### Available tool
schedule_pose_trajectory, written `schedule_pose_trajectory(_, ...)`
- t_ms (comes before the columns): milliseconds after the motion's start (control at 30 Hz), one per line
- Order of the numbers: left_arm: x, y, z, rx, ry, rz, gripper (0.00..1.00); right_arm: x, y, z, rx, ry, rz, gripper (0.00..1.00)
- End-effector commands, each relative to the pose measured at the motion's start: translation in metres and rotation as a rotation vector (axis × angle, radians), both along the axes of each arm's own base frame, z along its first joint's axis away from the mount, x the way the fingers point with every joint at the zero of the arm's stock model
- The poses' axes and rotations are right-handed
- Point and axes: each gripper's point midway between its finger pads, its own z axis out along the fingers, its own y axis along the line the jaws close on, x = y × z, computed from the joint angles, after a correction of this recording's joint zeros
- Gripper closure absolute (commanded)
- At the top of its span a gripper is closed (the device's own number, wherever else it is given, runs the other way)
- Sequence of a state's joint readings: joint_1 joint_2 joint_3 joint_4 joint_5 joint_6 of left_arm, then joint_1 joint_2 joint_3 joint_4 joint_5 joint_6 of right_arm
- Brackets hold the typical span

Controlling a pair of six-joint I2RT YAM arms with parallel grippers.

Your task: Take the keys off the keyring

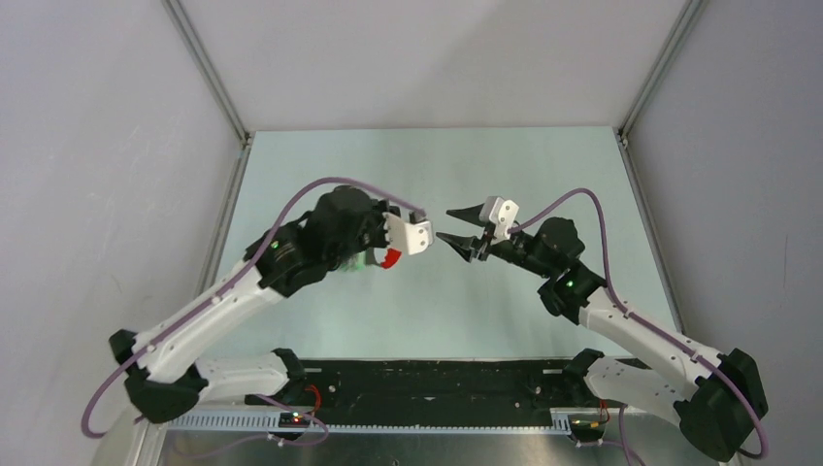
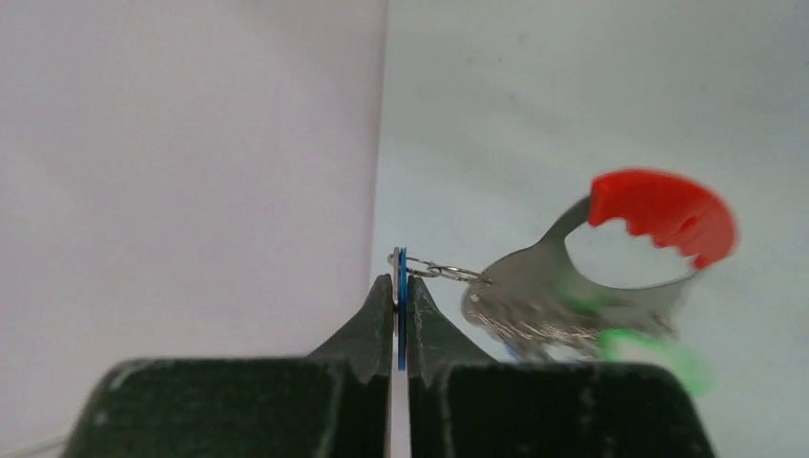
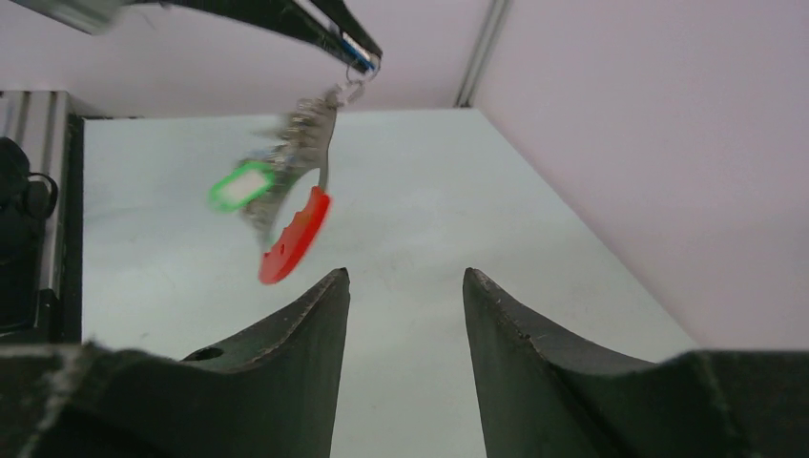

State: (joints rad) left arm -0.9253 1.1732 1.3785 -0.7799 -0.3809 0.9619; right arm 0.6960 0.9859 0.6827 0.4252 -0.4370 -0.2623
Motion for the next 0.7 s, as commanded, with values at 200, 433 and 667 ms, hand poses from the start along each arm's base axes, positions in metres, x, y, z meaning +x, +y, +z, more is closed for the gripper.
schedule_pose_trajectory(200,-0.023,-0.045,0.050,-0.443,-0.210,-0.374,1.00,-0.021,0.007,0.052,0.147,-0.162,0.125,0.52)
schedule_pose_trajectory(433,-0.027,-0.050,0.043,-0.552,-0.215,-0.404,1.00,-0.026,0.014,0.054,0.165,-0.160,0.180,0.55)
schedule_pose_trajectory(667,-0.037,-0.052,0.047,-0.592,-0.199,-0.436,1.00,-0.033,0.024,0.048,0.156,-0.140,0.227,0.57)
